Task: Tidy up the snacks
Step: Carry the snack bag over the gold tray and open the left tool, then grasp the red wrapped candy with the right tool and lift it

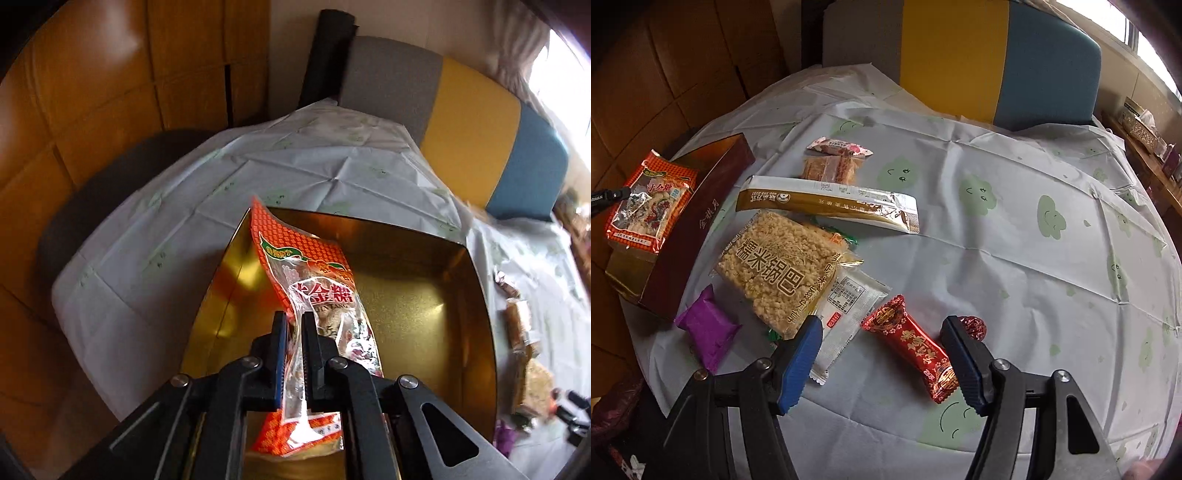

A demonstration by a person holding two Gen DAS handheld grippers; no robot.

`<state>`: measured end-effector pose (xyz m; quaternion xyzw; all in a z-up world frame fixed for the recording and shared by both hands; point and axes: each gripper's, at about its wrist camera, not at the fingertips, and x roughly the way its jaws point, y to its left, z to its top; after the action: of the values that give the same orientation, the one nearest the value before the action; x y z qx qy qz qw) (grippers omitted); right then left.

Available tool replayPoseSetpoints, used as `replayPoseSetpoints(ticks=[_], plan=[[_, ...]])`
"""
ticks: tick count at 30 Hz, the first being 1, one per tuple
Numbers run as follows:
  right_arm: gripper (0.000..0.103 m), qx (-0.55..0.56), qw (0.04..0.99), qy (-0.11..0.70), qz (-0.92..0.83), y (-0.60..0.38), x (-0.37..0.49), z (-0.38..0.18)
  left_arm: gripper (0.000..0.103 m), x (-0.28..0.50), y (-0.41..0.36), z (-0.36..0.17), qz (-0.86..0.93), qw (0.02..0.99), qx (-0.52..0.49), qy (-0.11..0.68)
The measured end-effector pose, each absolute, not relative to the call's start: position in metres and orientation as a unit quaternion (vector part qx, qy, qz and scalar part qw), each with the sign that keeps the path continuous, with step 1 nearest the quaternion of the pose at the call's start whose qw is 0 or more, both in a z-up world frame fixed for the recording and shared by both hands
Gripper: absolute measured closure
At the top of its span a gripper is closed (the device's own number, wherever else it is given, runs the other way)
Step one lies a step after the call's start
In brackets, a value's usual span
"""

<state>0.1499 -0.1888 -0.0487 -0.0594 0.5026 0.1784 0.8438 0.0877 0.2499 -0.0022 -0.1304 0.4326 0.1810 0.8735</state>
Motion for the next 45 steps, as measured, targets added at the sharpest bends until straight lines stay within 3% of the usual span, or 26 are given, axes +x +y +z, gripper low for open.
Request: replayPoseSetpoints(ticks=[5,9,12,23,27,41,45], plan=[[0.035,-0.057,0.844,0.508,0.165,-0.196,0.154,-0.051,0.092,0.066,0.236,0.001,0.168,0.888,-0.133,0.407],[0.047,-0.056,0.834,0.526,0.153,-0.202,0.159,-0.059,0.083,0.052,0.204,0.01,0.12,0.908,-0.11,0.387],[0.048,-0.066,0.829,0.535,0.15,-0.203,0.162,-0.065,0.08,0.049,0.172,0.012,0.068,0.916,-0.086,0.387],[0.048,-0.103,0.804,0.57,0.136,-0.2,0.17,-0.092,0.079,0.022,0.069,-0.01,-0.13,0.903,-0.004,0.409],[0.074,-0.102,0.802,0.567,0.158,-0.193,0.167,-0.091,0.079,0.009,0.044,-0.026,-0.177,0.885,0.02,0.43],[0.075,-0.097,0.803,0.568,0.153,-0.191,0.172,-0.098,0.079,-0.007,0.02,-0.068,-0.185,0.856,0.077,0.476],[0.08,-0.083,0.803,0.574,0.139,-0.192,0.164,-0.093,0.079,-0.008,0.022,-0.07,-0.19,0.854,0.077,0.478]])
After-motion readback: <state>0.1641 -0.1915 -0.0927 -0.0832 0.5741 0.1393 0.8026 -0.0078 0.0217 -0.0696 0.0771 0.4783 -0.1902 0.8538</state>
